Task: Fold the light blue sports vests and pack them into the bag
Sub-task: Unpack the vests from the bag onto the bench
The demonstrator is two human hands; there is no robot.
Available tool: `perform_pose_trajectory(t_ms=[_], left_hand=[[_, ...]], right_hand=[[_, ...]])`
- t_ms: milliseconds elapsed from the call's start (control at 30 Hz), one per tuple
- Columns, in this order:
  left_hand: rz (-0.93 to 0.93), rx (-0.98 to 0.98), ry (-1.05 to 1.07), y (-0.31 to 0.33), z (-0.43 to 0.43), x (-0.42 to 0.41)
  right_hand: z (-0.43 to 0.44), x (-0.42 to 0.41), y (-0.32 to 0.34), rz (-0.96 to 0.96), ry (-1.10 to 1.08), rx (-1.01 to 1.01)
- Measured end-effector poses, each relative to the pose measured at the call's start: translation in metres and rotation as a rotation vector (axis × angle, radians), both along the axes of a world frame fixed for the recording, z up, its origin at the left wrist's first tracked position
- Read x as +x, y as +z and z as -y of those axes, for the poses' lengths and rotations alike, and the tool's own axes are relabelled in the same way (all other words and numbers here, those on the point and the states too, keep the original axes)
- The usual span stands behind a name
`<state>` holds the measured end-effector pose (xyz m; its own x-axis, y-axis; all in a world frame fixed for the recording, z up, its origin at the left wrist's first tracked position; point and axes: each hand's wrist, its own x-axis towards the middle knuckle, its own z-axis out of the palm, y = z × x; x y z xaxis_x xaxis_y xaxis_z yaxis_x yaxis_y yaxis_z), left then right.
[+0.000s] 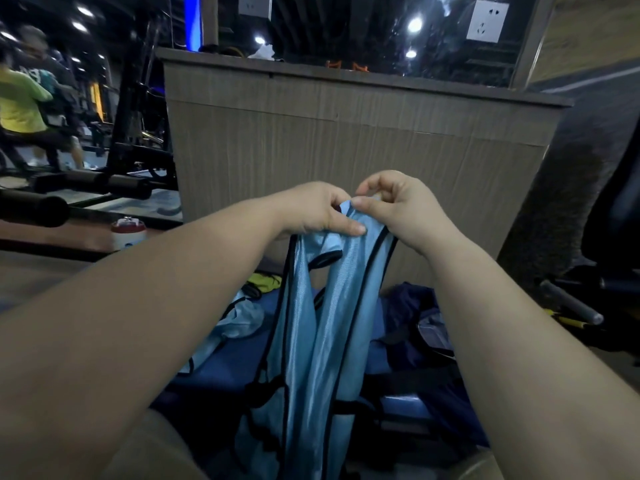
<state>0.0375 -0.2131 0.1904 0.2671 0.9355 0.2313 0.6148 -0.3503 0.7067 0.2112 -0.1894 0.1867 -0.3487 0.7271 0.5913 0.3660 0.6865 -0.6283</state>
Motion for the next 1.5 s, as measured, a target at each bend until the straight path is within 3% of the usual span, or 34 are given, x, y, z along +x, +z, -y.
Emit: perform_pose_trajectory(t_ms=[100,167,300,400,500,667,767,900,1100,1267,1400,1500], left_hand=[[0.054,-0.004,0.03,0.003,0.002,-0.004],[0.117,-0.007,0.057,0.004,0.0,-0.008],[0.311,-0.006,0.091,0.009,-0.005,-0.011],[0.316,0.034,0.138,0.013,-0.009,-0.014],[0.258,0.077,0.196,0.016,-0.011,-0.019],[0.205,0.066,0.163,0.017,-0.011,-0.017],[0.09,0.092,0.135,0.017,-0.011,-0.014],[-0.327,0.159,0.187,0.024,-0.01,-0.031],[-0.856,-0.127,0.209,0.025,-0.021,-0.092],[-0.962,-0.35,0.275,0.013,-0.037,-0.124],[-0.881,-0.523,0.299,-0.007,-0.054,-0.13],[-0.87,-0.458,0.374,-0.024,-0.08,-0.133]], right_hand=[[-0.005,0.007,-0.007,-0.152,0.026,-0.116],[-0.012,0.011,-0.015,-0.21,0.099,-0.304],[-0.015,0.005,-0.04,0.024,0.098,-0.518],[-0.014,-0.004,-0.057,-0.027,0.042,-0.499],[-0.017,-0.001,-0.064,-0.227,-0.021,-0.484],[-0.016,-0.007,-0.058,-0.36,0.087,-0.426],[-0.02,-0.011,-0.052,-0.337,0.088,-0.33],[-0.034,0.009,-0.05,-0.319,-0.122,-0.25],[-0.061,0.07,-0.062,-0.2,-0.531,-0.287],[-0.077,0.095,-0.083,-0.195,-0.707,-0.368],[-0.095,0.093,-0.093,-0.404,-0.702,-0.512],[-0.111,0.089,-0.102,-0.499,-0.668,-0.565]])
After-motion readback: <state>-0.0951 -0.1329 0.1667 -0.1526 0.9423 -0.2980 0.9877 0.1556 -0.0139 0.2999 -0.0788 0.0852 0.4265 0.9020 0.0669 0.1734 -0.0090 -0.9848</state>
